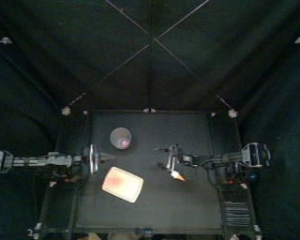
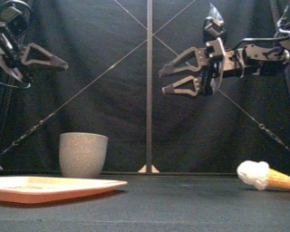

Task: Pick the pink ball then place it in the grey bowl
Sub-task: Drop pink ball in the grey bowl and return to neutral

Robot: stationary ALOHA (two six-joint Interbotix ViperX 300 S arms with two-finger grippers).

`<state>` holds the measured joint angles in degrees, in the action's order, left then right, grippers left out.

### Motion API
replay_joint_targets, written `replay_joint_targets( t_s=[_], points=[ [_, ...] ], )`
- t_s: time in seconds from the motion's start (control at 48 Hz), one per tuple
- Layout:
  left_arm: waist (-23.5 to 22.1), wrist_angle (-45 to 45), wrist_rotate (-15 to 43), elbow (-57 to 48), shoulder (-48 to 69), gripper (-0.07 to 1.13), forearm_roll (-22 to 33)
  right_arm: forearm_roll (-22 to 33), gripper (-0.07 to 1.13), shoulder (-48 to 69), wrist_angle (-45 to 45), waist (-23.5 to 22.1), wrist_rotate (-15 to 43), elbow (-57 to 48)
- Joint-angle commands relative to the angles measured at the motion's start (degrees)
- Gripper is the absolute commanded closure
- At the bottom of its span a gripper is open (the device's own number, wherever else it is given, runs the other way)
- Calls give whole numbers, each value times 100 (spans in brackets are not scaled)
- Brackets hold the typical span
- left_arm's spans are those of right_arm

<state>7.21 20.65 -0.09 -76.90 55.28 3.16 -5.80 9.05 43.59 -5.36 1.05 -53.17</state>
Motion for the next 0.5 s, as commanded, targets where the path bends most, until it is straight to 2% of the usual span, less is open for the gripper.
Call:
replay_joint_targets(
  t_s=[0.021,0.5],
  points=[
    [26,53,0,53,-18,106,70,-35,2,158,53,9,0,114],
    [35,62,0,-79,-18,106,290,-44,2,123,53,26,0,97]
  ],
)
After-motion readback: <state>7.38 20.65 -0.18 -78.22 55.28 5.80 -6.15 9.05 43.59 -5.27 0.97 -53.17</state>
